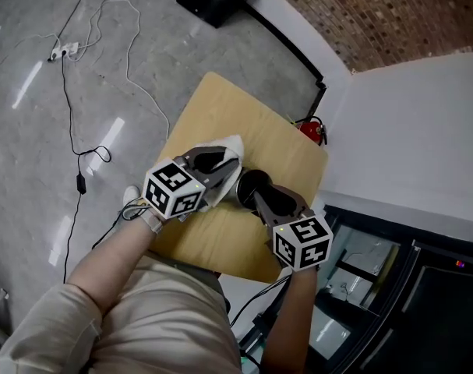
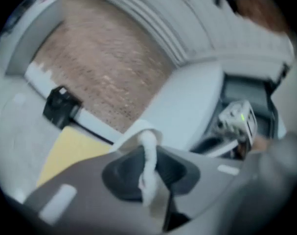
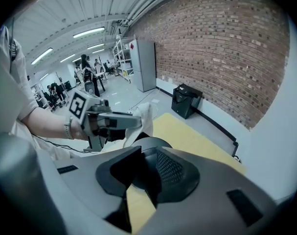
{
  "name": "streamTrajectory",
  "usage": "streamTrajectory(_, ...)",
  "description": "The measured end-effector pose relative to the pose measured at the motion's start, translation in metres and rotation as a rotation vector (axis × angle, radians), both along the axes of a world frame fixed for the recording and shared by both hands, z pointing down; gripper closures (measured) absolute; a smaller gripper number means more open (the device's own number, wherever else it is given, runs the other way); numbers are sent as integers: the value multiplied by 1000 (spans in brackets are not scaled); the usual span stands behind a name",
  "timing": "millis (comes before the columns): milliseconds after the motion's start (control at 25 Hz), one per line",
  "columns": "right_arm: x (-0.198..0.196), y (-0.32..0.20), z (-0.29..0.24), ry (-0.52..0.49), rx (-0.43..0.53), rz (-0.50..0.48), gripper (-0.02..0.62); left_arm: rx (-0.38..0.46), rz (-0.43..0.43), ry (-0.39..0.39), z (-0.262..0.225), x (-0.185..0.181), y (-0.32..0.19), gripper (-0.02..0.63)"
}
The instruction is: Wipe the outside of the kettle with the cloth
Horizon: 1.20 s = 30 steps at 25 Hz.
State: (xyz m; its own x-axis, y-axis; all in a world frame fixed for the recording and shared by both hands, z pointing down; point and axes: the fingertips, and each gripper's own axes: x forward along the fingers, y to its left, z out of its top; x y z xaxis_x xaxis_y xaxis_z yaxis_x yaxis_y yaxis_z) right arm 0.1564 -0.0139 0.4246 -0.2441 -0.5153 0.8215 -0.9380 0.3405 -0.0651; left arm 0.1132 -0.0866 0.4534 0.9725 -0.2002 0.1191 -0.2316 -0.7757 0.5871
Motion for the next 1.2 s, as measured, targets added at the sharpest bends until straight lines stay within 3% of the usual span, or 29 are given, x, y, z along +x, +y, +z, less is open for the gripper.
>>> streamTrajectory(40, 0, 0, 0, -5, 1, 2, 502, -158, -95, 46, 18, -11, -16, 545)
streamTrajectory(80, 0, 0, 0, -8, 3, 4, 502, -274, -152, 42, 42, -19, -25, 545)
streamTrajectory(120, 1, 1, 0, -10, 6, 6, 502, -345, -147, 3, 69, -20, -22, 545)
streamTrajectory(240, 3, 2, -2, -8, 13, 10, 502, -463, -20, -89, 131, -9, 14, 549)
streamTrajectory(320, 2, 2, -2, -15, 19, 12, 502, -512, -35, -99, 151, -14, 23, 549)
streamTrajectory(400, 2, 2, -1, -22, 28, 17, 502, -525, -54, -119, 159, -19, 27, 549)
streamTrajectory(480, 3, 3, -1, -22, 32, 22, 502, -486, -54, -111, 138, -21, 31, 549)
streamTrajectory(640, 3, 2, -2, -14, 36, 24, 502, -285, -6, 136, 5, -12, 62, 548)
streamTrajectory(720, 5, 1, -2, -12, 36, 24, 502, -212, -42, 165, -20, -5, 73, 548)
streamTrajectory(800, 5, 2, -2, -19, 32, 22, 502, -262, -150, 123, 13, -13, 67, 548)
streamTrajectory(880, 4, 2, -3, -28, 36, 22, 502, -430, -248, -25, 89, -30, 62, 548)
streamTrajectory(960, 3, 2, -4, -29, 48, 29, 502, -600, -275, -131, 148, -40, 71, 548)
streamTrajectory(1000, 3, 2, -4, -26, 53, 31, 502, -619, -273, -138, 153, -40, 76, 549)
streamTrajectory(1200, 7, 2, -4, -32, 62, 25, 502, -372, -243, -17, 43, -20, 97, 546)
